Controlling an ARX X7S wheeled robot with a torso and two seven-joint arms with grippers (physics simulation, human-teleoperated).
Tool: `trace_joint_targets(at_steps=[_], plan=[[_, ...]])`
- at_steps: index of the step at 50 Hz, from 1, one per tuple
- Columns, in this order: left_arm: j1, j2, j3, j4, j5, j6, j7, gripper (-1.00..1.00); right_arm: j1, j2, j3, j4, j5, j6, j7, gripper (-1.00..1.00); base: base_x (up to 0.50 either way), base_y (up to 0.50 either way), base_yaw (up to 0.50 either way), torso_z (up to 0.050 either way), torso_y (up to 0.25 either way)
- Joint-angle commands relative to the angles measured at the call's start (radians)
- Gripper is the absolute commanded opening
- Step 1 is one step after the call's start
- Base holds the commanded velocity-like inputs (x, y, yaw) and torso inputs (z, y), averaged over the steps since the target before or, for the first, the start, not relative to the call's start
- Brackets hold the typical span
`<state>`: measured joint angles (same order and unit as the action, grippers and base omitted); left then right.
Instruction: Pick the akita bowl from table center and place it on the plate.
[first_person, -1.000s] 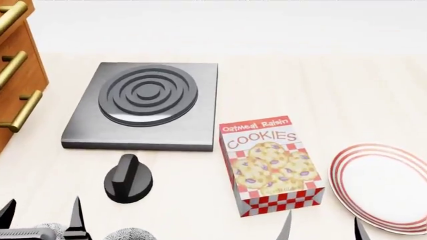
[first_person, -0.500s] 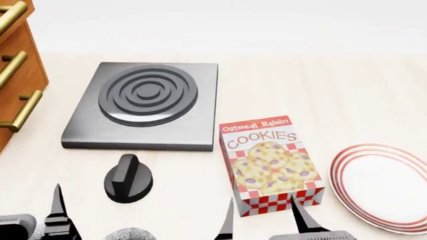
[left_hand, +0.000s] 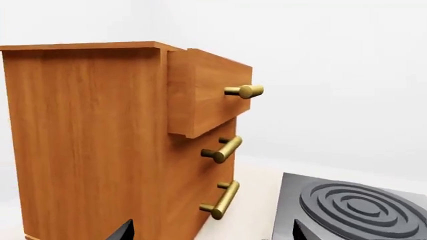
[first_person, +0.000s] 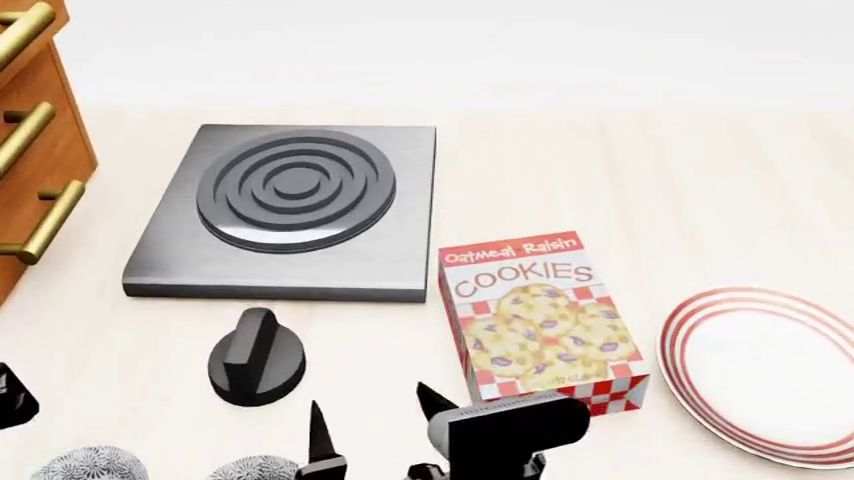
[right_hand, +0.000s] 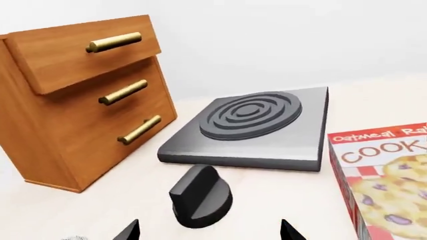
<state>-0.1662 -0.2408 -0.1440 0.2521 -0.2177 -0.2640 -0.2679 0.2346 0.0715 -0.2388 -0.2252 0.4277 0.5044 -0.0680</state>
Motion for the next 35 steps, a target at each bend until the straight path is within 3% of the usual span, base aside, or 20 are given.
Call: trace_joint_targets(at_steps=[1, 21, 35], plan=[[-0.015, -0.017, -0.041, 0.005, -0.015, -0.006, -0.022, 1.0, 0.04, -0.019, -0.009, 0.061, 0.096, 0.068, -0.014, 1.0, 0.0, 0.0, 0.0, 0.0, 0.0], [-0.004, -0.01, -0.022, -0.008, -0.016, 0.019, -0.023, 1.0, 0.095, 0.01, 0.067, 0.014, 0.372, 0.41, 0.129, 1.0, 0.0, 0.0, 0.0, 0.0, 0.0], [-0.004, -0.005, -0.01, -0.049, -0.011, 0.059, -0.021, 1.0, 0.111, 0.041, 0.042, 0.046, 0.386, 0.438, 0.143, 1.0, 0.0, 0.0, 0.0, 0.0, 0.0]])
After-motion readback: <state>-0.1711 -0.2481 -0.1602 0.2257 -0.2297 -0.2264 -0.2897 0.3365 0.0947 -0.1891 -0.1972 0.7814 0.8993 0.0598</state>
